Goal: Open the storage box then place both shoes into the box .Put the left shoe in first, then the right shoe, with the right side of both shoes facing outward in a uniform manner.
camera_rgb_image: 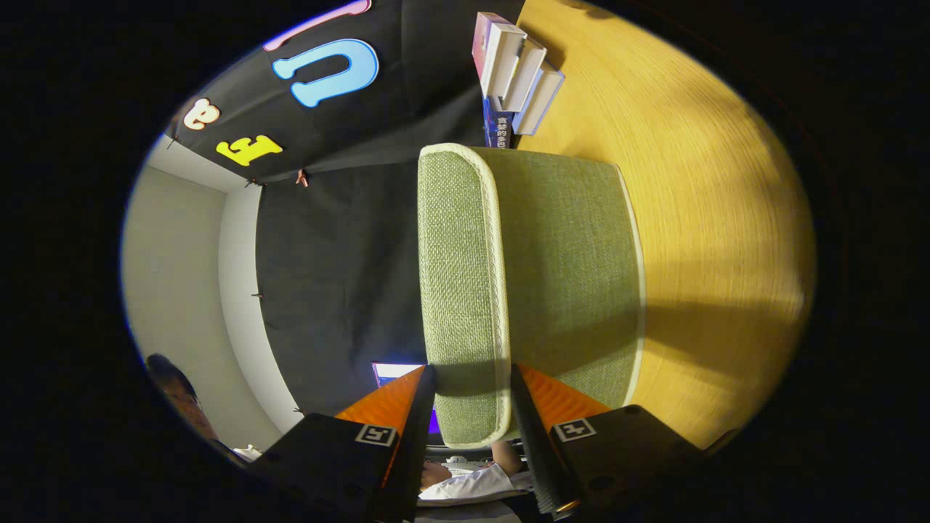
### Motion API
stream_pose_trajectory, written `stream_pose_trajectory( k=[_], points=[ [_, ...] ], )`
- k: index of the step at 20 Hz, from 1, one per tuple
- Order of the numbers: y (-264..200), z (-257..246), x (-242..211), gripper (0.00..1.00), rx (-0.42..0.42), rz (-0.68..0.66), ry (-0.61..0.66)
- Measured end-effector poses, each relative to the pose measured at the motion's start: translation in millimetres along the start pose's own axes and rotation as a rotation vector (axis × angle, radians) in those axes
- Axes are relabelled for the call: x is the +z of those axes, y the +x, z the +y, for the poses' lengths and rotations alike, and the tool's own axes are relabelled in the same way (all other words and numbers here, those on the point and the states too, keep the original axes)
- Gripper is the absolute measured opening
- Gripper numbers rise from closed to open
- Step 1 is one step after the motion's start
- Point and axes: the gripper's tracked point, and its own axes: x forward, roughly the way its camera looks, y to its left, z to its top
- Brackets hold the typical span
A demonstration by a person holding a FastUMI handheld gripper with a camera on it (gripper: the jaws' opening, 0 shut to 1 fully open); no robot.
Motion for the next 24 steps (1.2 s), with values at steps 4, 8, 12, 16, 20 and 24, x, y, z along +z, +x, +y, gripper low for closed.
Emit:
stream_pose_trajectory(
  k=[4,8,12,16,20,24],
  points=[
    [-13,7,5,0.08,0.004,-0.046,-0.042],
    [-16,48,2,0.04,0.025,-0.086,-0.113],
    [1,110,-4,0.05,0.066,-0.103,-0.211],
    [53,180,-9,0.05,0.095,-0.096,-0.327],
    [139,220,-21,0.05,0.075,-0.047,-0.431],
    [212,219,-35,0.05,0.027,-0.005,-0.445]
  ],
)
